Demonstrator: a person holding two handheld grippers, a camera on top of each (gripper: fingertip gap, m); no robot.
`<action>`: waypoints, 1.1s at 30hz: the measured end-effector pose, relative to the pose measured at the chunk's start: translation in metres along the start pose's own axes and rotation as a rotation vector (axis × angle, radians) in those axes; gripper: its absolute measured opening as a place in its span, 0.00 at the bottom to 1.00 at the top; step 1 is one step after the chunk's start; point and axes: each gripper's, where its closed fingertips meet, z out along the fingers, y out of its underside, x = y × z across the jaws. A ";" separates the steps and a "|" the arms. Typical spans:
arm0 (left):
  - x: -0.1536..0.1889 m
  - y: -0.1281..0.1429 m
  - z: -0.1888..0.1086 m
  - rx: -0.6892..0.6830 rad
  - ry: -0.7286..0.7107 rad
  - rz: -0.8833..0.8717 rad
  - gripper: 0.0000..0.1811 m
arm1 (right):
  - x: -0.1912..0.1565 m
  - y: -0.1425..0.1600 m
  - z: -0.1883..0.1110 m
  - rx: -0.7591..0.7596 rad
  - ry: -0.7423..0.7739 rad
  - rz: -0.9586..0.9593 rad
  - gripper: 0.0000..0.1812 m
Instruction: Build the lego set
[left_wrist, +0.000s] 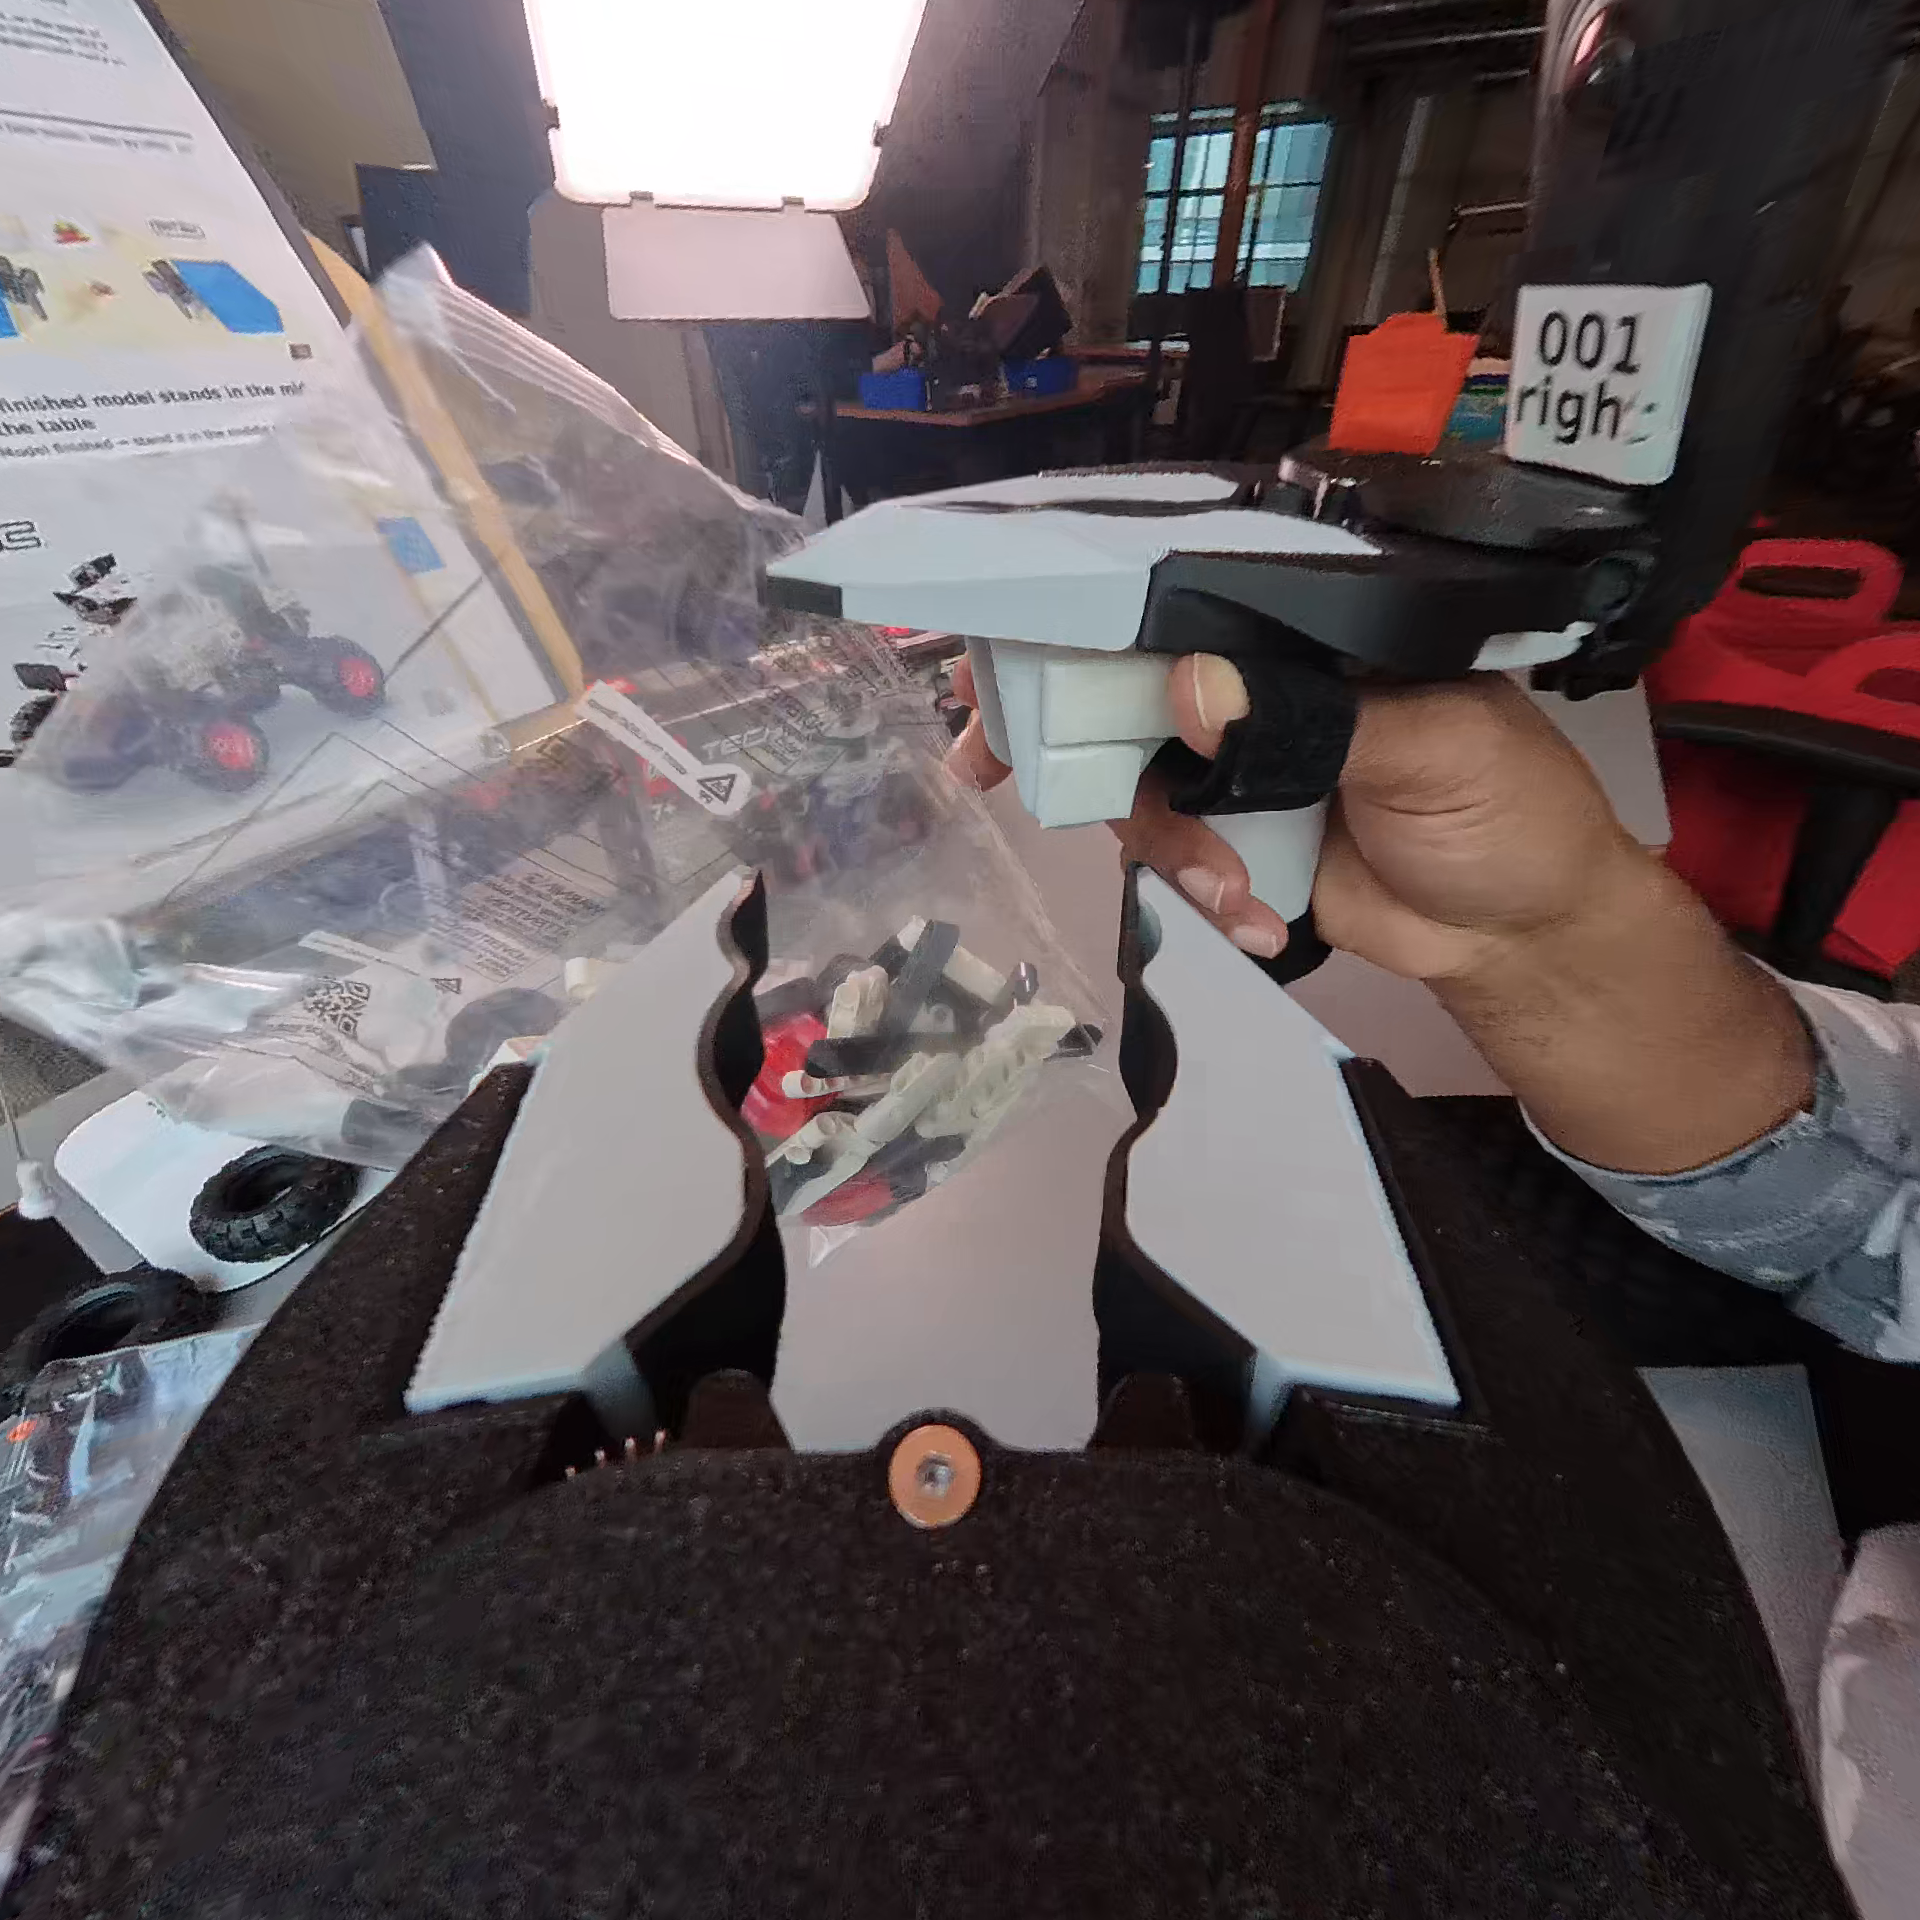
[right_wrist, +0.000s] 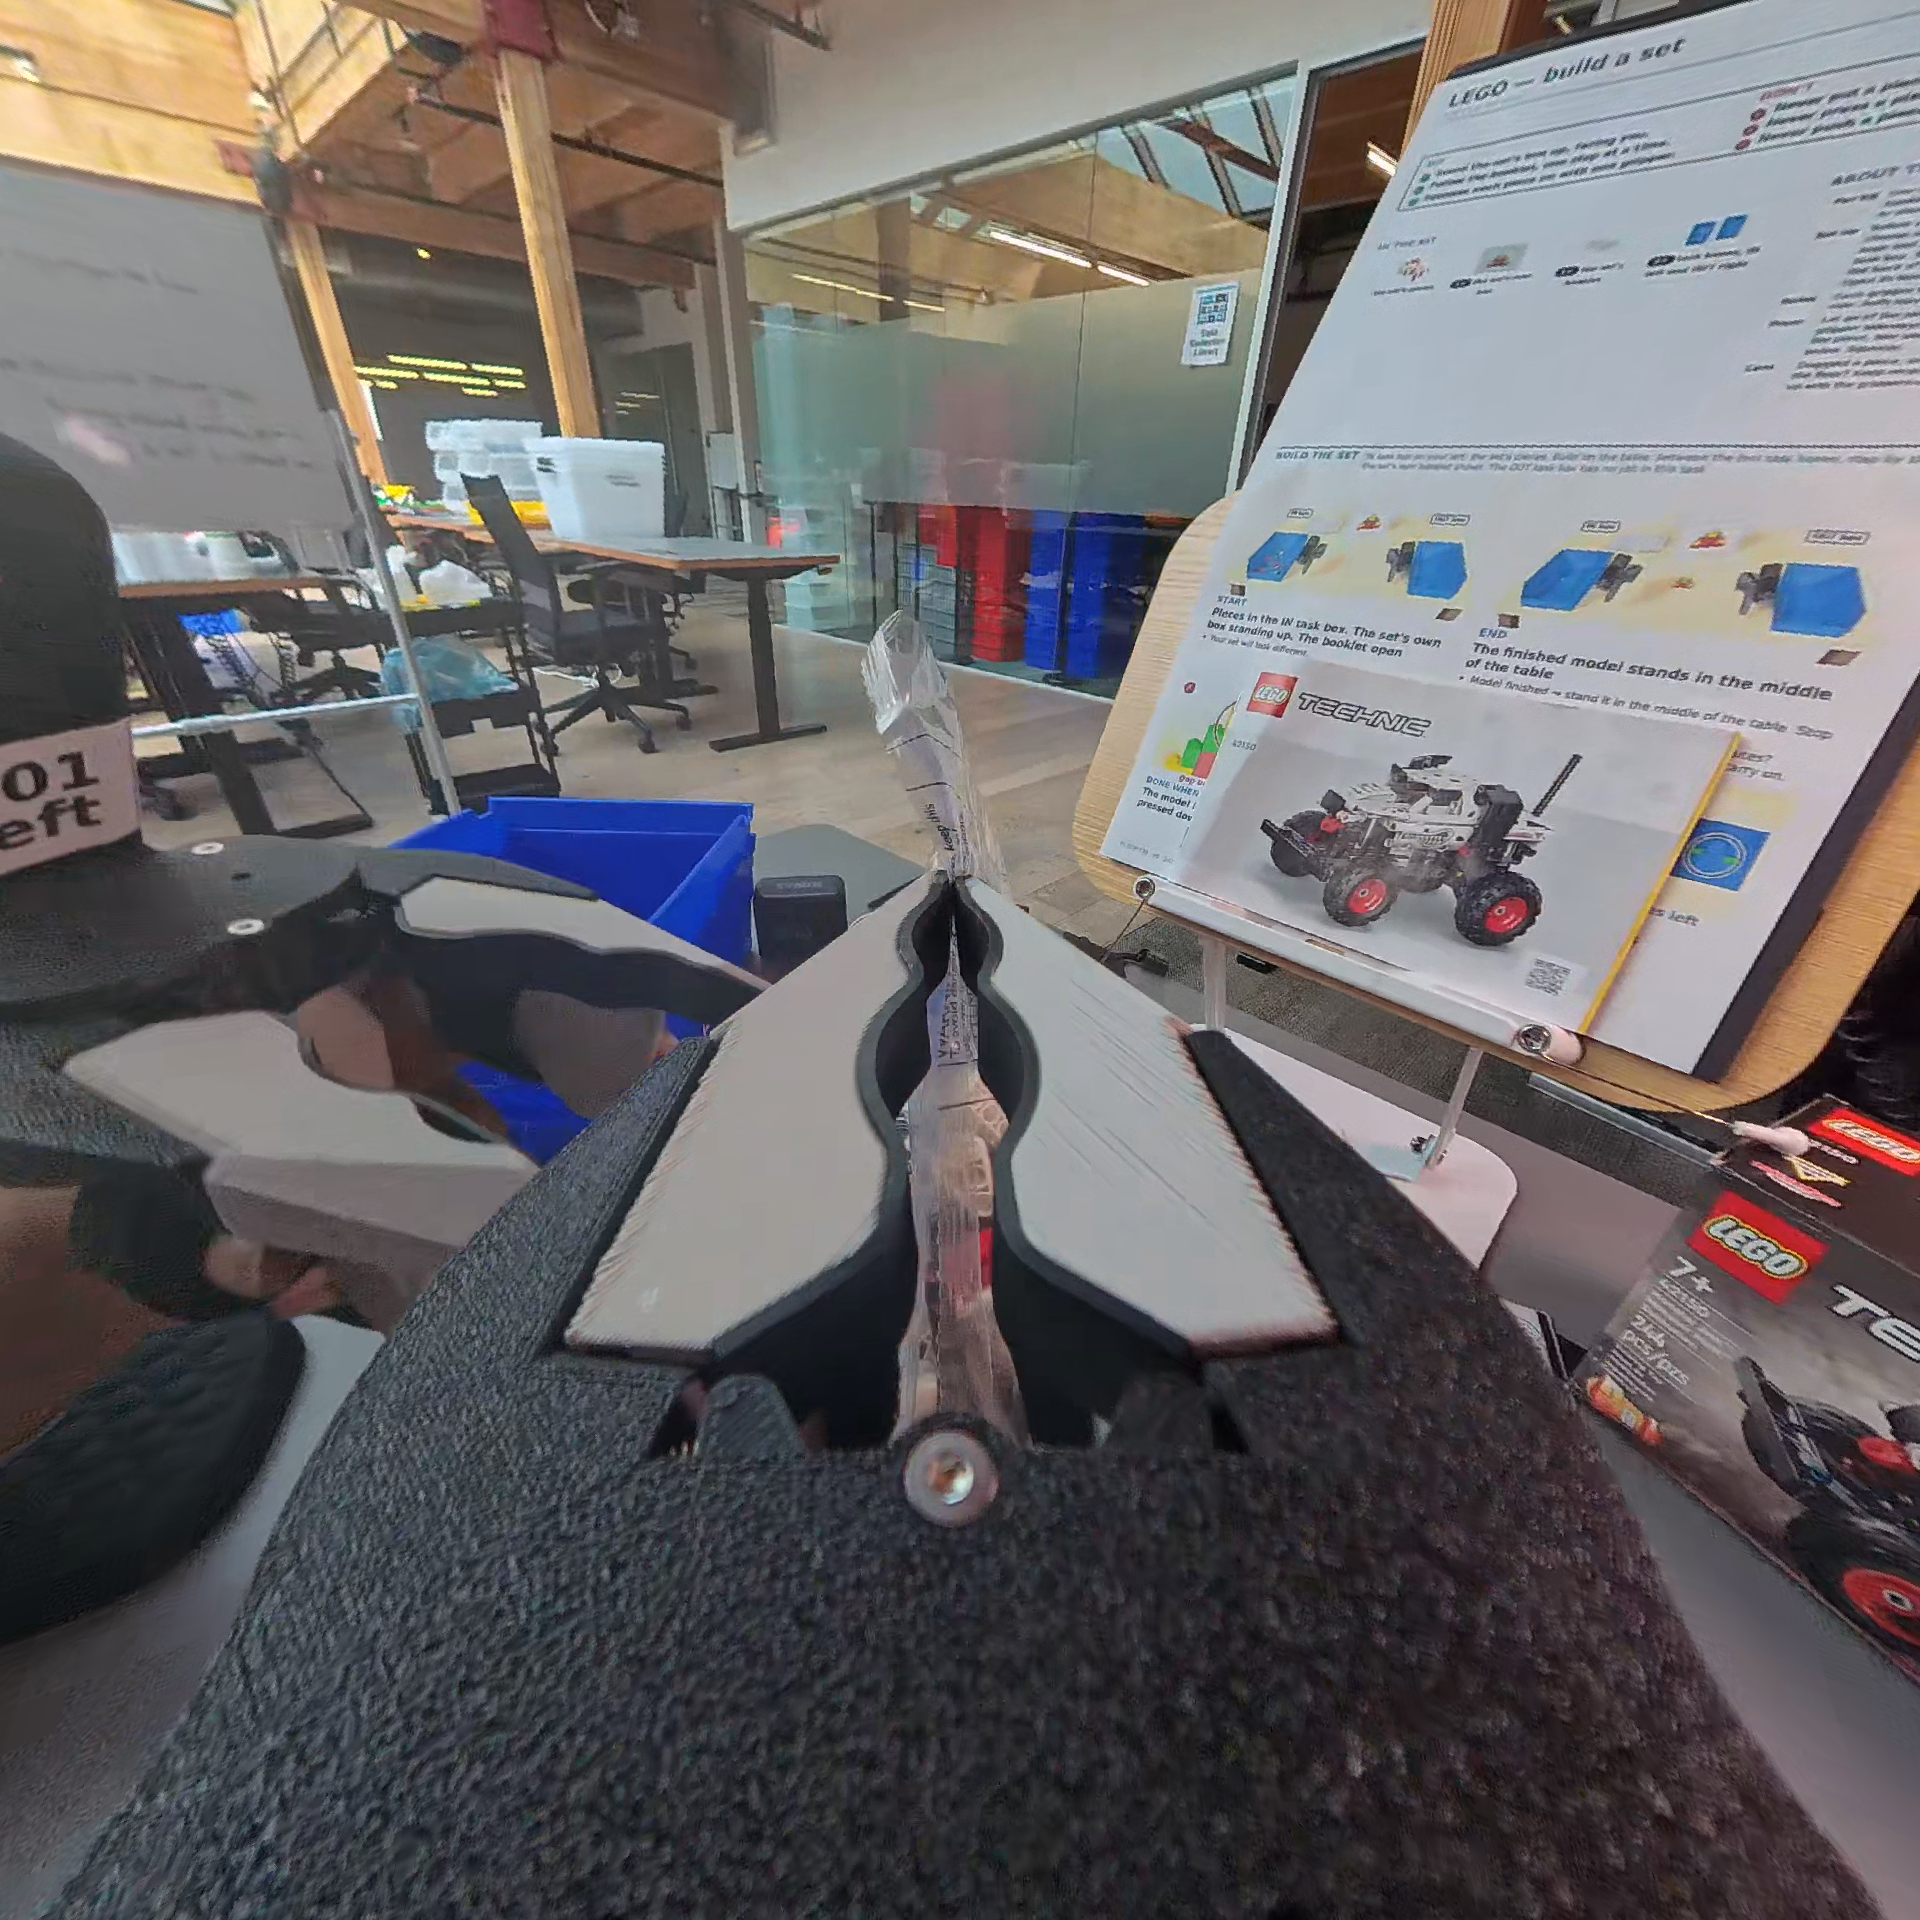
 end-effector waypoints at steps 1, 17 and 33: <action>0.000 0.006 0.010 -0.009 -0.030 -0.006 0.41 | -0.002 0.001 0.002 -0.006 0.002 -0.003 0.00; -0.002 0.021 0.015 -0.049 0.102 0.105 0.00 | -0.024 0.010 -0.012 -0.147 -0.192 -0.073 0.00; 0.067 0.084 -0.089 -0.561 0.916 0.071 0.00 | -0.099 0.043 -0.102 -0.201 -0.968 -0.203 0.25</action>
